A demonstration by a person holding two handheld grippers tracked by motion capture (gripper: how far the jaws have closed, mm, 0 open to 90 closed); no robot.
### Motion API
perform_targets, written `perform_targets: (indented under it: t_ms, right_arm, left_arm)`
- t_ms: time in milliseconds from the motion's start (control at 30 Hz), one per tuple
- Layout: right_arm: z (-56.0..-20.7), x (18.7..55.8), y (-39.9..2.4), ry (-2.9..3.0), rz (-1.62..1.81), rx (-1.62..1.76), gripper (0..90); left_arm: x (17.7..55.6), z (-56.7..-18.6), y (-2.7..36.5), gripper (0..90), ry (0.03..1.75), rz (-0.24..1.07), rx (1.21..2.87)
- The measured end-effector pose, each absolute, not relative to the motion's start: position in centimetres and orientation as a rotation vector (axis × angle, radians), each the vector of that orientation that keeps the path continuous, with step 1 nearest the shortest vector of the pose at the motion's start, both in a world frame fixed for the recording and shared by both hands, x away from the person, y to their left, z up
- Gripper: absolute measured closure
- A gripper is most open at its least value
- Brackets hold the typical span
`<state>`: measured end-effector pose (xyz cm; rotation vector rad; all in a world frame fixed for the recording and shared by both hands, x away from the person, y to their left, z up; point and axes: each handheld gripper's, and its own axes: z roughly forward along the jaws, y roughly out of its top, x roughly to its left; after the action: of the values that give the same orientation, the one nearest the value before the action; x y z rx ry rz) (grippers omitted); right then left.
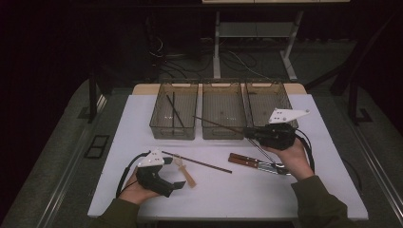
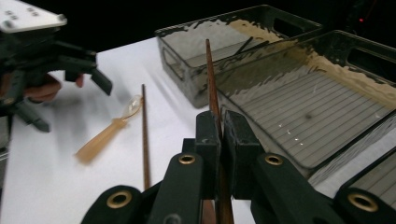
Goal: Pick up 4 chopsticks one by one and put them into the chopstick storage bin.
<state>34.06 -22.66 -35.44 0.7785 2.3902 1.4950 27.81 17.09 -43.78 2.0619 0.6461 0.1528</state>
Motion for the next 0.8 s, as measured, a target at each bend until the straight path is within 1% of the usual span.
perform_targets:
  t_ms: [567, 800]
  right_arm:
    - [-33.7, 38.0, -18.4, 2.340, 1.440, 0.861, 85.0]
    - [-33.7, 39.5, -16.4, 2.334, 1.426, 0.884, 85.0]
  left_arm:
    - [27.8, -43.8, 17.0, 0.0, 0.662, 0.142, 2.051]
    - [27.8, -43.8, 16.8, 0.0, 0.668, 0.131, 2.053]
